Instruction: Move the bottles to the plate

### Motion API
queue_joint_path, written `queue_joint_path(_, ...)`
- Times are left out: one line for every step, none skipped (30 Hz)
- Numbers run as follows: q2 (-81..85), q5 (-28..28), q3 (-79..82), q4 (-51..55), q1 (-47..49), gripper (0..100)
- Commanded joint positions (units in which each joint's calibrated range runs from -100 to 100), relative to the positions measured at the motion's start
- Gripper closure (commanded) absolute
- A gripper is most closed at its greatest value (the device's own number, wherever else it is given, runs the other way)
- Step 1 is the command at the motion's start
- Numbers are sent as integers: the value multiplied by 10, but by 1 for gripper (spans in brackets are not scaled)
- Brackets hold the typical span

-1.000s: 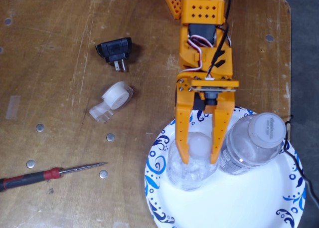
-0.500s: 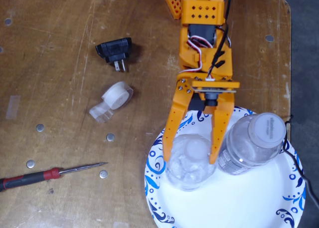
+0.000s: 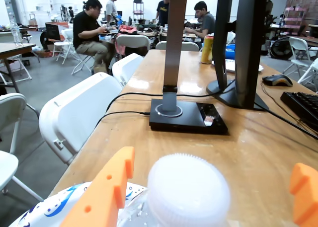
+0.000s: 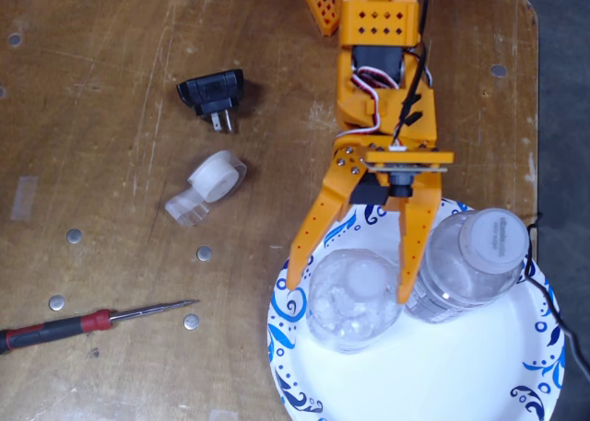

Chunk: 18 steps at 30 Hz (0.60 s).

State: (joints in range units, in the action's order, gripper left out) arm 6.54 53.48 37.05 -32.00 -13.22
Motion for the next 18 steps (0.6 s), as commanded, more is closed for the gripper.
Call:
queue_joint_path(22, 0, -13, -3, 2, 70)
queue_joint_path(23, -1, -17, -1, 1, 72)
queue_joint_path(25, 1, -21, 0, 0, 75)
queue_joint_path(31, 2, -21, 1, -1, 79)
queue_joint_path(39, 2, -19, 1, -2, 83)
queue_joint_path(49, 1, -16, 1, -3, 87)
queue_joint_path(63, -2, -14, 1, -4, 90)
queue_joint_path(75, -2, -12, 6, -5, 94)
queue_joint_path(88, -2, -13, 22, -6, 96)
queue_joint_path(103, -2, -18, 46, -6, 98)
queue_joint_path(118, -2, -24, 74, -6, 99)
queue_joint_path(137, -2, -26, 104, -6, 99)
queue_joint_path(155, -2, -32, 133, -6, 99)
queue_joint_path(174, -1, -35, 161, -6, 99)
queue_joint_path(193, 1, -36, 189, -6, 99)
queue_joint_path(210, 2, -36, 213, -7, 99)
queue_joint_path(230, 2, -32, 236, -11, 99)
queue_joint_path(249, 2, -26, 256, -14, 99)
